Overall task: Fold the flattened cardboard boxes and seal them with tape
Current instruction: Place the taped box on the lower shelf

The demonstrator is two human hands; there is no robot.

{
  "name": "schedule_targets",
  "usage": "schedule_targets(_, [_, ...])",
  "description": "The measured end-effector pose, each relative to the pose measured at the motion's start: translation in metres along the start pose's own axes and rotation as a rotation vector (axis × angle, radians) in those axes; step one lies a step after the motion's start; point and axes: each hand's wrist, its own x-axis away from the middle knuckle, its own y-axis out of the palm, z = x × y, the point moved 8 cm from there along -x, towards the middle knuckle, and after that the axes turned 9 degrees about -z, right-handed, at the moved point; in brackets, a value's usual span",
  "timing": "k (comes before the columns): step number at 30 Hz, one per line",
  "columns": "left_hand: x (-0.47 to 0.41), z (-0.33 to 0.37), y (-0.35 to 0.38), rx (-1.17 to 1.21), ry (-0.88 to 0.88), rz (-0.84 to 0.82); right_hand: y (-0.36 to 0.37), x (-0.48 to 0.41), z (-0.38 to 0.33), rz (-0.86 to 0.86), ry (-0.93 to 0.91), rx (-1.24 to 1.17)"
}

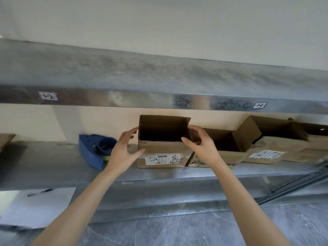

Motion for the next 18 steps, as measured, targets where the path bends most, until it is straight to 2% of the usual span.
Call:
schedule_targets(8, [0.015, 0.025, -0.055, -0.57, 0.06, 0.043, 0.025, 0.008, -0.067, 0.113, -0.111, 0.539])
schedule_targets(13, [0.036, 0.018, -0.108, -0.717, 0.05, 0.115, 0.07, 0.006, -0.107, 0.111, -0.147, 0.685])
schedule_targets(18, [0.066, -0.017, -0.18, -0.801, 0.006, 0.142, 0.134, -0.003, -0.16, 0.109, -0.182, 0.747])
